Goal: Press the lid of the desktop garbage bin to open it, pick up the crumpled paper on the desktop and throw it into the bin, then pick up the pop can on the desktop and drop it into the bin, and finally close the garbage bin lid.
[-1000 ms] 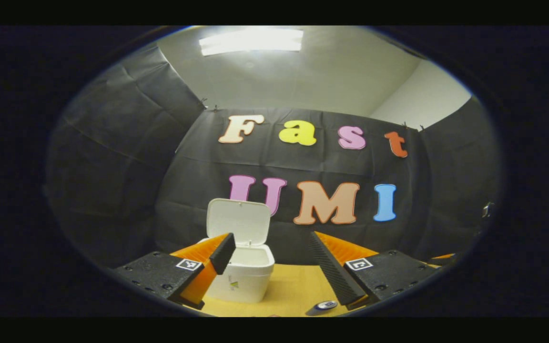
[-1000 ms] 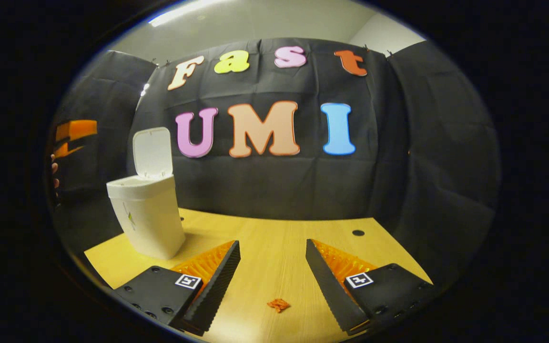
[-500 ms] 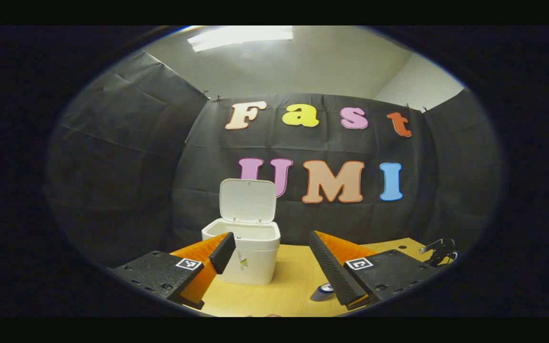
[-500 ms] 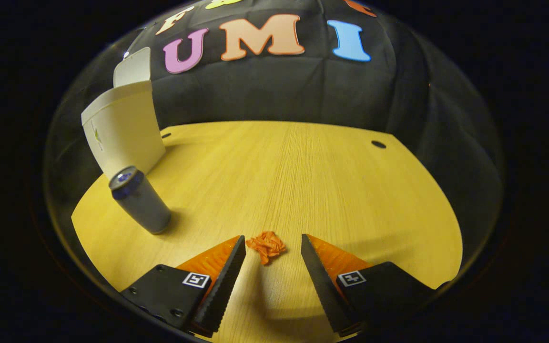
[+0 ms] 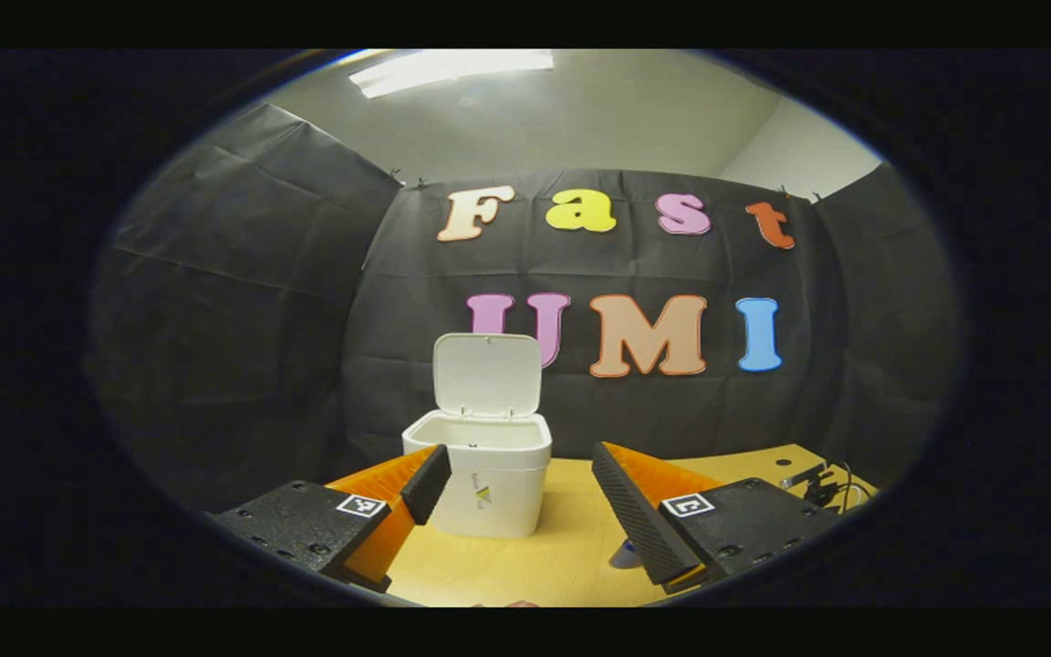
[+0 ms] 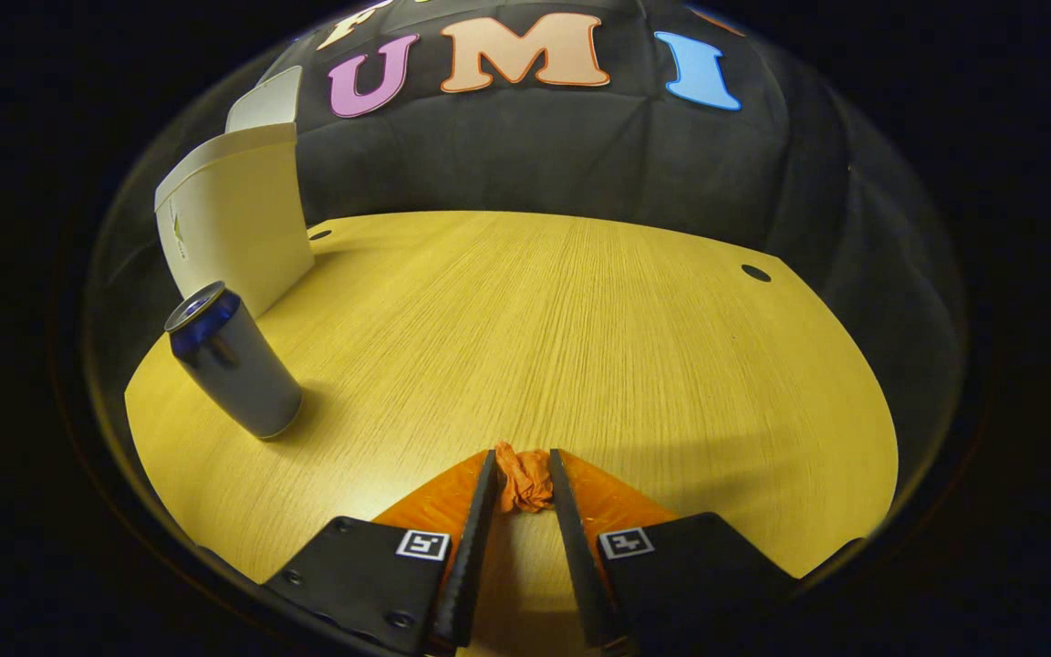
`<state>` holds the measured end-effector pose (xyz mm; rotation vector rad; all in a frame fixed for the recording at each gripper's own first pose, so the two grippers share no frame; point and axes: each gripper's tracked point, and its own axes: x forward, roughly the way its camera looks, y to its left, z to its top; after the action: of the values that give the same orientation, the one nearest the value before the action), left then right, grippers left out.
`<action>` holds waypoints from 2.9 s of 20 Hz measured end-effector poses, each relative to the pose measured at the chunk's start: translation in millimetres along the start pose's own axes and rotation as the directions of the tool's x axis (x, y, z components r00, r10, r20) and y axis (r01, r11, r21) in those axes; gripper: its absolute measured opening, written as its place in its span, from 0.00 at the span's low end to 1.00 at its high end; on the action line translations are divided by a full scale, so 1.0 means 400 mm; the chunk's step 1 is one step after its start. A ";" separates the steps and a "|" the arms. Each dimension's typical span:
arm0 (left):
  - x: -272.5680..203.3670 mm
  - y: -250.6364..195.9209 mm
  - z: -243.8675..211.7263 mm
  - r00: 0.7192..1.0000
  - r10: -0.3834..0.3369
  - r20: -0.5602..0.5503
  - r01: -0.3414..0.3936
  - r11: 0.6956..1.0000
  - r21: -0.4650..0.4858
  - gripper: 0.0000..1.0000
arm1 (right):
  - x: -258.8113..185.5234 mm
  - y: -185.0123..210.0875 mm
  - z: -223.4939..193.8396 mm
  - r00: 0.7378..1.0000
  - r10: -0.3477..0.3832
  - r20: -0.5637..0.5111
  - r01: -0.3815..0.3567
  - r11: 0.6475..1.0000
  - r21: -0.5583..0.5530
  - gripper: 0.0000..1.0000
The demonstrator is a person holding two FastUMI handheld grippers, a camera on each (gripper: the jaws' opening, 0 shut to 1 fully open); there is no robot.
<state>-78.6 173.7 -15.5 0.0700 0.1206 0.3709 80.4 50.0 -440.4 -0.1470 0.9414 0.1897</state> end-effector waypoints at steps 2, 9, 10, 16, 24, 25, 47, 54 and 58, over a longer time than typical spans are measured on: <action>0.004 -0.003 -0.001 1.000 -0.006 0.004 0.006 1.000 0.007 0.94 | -0.010 0.013 0.009 0.999 0.033 0.002 -0.033 0.999 0.011 0.31; 0.082 -0.028 0.022 0.992 -0.119 0.046 0.120 0.992 -0.038 0.94 | -0.263 0.222 0.443 0.929 0.206 0.307 -0.195 0.979 -0.066 0.29; 0.094 -0.022 0.019 0.990 -0.130 0.050 0.132 0.990 -0.049 0.93 | -0.310 0.264 0.526 0.907 0.226 0.354 -0.202 0.974 -0.103 0.29; 0.144 0.038 -0.027 0.986 -0.161 0.031 0.163 0.982 -0.093 0.93 | -0.489 0.558 0.875 0.773 0.373 0.513 -0.257 0.924 -0.285 0.29; 0.146 0.157 -0.095 0.990 -0.138 -0.029 0.135 0.987 -0.093 0.93 | -0.277 0.959 0.949 0.773 0.493 0.400 -0.373 0.863 -0.342 0.29; 0.145 0.172 -0.099 0.991 -0.133 -0.035 0.129 0.987 -0.096 0.92 | -0.242 0.986 0.941 0.785 0.497 0.371 -0.387 0.860 -0.333 0.30; 0.106 -0.062 -0.211 0.964 -0.254 -0.081 0.244 0.963 -0.112 0.93 | -0.598 0.557 1.014 0.651 0.283 0.704 -0.189 0.959 -0.211 0.96; 0.105 -0.257 -0.350 0.946 -0.308 -0.099 0.301 0.951 -0.077 0.94 | -0.639 0.125 0.798 0.698 0.032 0.715 0.000 0.999 -0.045 0.96; 0.124 -0.331 -0.466 0.937 -0.314 -0.154 0.305 0.949 -0.076 0.94 | -0.597 -0.024 0.645 0.766 -0.044 0.641 0.024 0.999 0.040 0.96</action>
<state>-9.9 77.2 -217.3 -0.0309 0.2821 0.0630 148.6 70.8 -96.1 -0.0616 0.2473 0.1751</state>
